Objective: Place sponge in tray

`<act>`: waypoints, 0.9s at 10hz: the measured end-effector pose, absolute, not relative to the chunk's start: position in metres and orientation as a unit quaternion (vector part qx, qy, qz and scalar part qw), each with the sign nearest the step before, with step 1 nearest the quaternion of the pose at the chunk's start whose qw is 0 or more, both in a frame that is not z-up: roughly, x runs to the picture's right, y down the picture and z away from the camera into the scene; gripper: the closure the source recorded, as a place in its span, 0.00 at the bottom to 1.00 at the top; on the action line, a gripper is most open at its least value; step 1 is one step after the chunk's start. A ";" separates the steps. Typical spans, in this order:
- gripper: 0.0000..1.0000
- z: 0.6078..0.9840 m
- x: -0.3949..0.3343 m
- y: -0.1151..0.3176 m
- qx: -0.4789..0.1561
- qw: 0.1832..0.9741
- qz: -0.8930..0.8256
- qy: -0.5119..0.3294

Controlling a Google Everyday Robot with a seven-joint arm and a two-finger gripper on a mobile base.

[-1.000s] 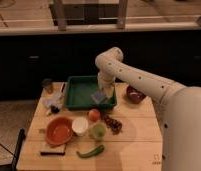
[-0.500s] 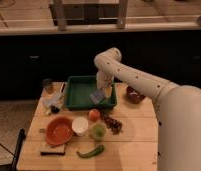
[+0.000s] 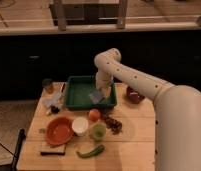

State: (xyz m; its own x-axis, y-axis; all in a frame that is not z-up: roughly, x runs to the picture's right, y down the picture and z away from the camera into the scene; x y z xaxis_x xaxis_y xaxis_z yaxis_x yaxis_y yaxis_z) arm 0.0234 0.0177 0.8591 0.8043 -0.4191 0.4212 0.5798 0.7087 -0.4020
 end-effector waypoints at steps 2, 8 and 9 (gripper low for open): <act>0.99 0.862 0.021 0.018 -0.266 0.911 -0.273 -0.155; 0.99 0.869 0.013 0.018 -0.267 0.909 -0.272 -0.169; 0.99 0.870 0.010 0.019 -0.267 0.908 -0.272 -0.172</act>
State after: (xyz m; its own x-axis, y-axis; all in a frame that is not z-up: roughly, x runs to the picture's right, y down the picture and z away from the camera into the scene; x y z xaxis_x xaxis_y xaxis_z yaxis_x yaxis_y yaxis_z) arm 0.0104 0.0186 0.8704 0.7932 -0.4017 0.4578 0.5856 0.7096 -0.3920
